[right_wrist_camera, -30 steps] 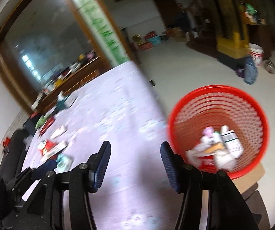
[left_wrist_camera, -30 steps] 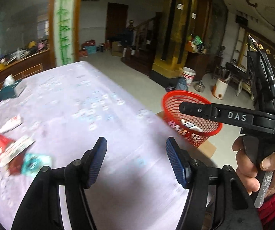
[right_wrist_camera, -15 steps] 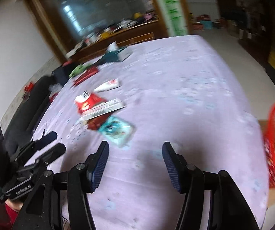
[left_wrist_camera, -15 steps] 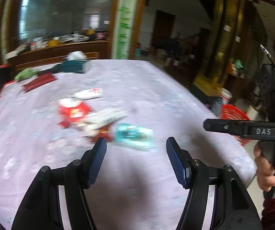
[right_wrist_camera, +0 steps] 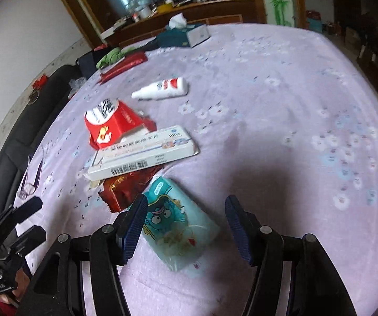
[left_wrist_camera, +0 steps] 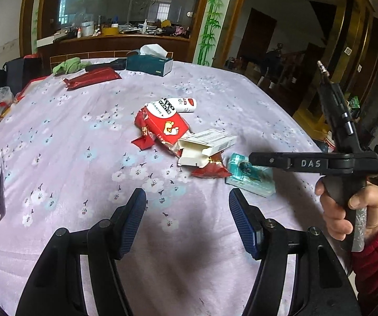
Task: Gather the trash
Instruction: 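Grasp the teal cartoon snack packet with the right gripper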
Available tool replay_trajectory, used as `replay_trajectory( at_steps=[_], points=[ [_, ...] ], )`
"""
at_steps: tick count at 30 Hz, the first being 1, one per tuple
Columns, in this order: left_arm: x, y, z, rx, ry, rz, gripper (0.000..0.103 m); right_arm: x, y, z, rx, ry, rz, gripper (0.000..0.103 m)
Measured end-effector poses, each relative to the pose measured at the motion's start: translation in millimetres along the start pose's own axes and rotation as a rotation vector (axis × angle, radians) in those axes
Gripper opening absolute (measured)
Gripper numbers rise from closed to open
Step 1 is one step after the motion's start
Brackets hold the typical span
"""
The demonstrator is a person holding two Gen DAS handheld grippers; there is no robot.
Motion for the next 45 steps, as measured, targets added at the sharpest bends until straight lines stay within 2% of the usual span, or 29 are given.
replay_trajectory(
  at_steps=[6,8,11,12,13,14,18,20,24,27,29,32,35,38,45],
  points=[
    [-6.2,7.6,2.4,-0.009,-0.014,0.011,0.064,-39.9,12.5,-22.1,-0.089,-0.193,0.025,0.070],
    [-7.2,9.2,4.4,-0.008,-0.019,0.012,0.064,-49.3,15.5,-26.5,-0.098,-0.254,-0.009,0.070],
    [-6.6,11.5,7.6,-0.013,-0.025,0.007,0.064,-46.9,19.6,-27.8,-0.087,-0.280,-0.087,0.069],
    [-6.4,12.1,7.9,-0.014,-0.024,0.003,0.064,-44.0,20.2,-27.3,-0.080,-0.280,-0.109,0.062],
    [-5.1,12.3,8.4,-0.016,-0.022,0.001,0.064,-41.4,20.5,-26.9,-0.075,-0.277,-0.122,0.054],
    [-3.4,12.4,9.2,-0.018,-0.018,0.000,0.064,-38.8,20.9,-27.0,-0.072,-0.269,-0.125,0.053],
    [5.3,13.1,16.7,-0.013,0.021,-0.004,0.064,-39.2,7.7,-29.2,-0.039,-0.266,-0.121,0.041],
    [12.5,14.7,24.0,-0.010,0.053,-0.009,0.064,-36.0,-2.7,-30.9,-0.024,-0.222,-0.106,0.036],
    [34.2,24.9,42.7,-0.027,0.132,-0.060,0.068,-26.6,-21.1,-35.9,0.014,-0.147,-0.067,0.035],
    [48.5,44.1,57.0,-0.074,0.197,-0.073,0.069,-18.4,-28.7,-40.1,0.028,-0.090,-0.039,0.035],
    [52.3,58.1,66.4,-0.100,0.213,-0.075,0.069,-14.2,-33.0,-43.2,0.037,-0.065,-0.029,0.035],
    [51.8,83.7,74.1,-0.181,0.197,-0.092,0.069,-9.1,-37.5,-46.7,0.046,-0.034,-0.008,0.035],
    [49.7,102.0,71.7,-0.248,0.187,-0.112,0.069,-3.4,-39.5,-48.5,0.053,-0.010,0.003,0.035],
    [54.4,109.1,62.5,-0.278,0.208,-0.128,0.069,-0.2,-38.7,-50.0,0.052,0.007,0.022,0.035],
    [75.3,106.7,46.0,-0.274,0.267,-0.141,0.069,4.1,-39.2,-50.8,0.065,0.025,0.041,0.035]
  ],
)
Point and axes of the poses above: each gripper's, at about its wrist camera, not at the fingertips, and y roughly the way its jaws point, x to its right, z to its top, the point moved 8 cm from there along y, roughly the way its jaws point, and after that the axes turned 10 degrees about z, right-handed, at the moved point
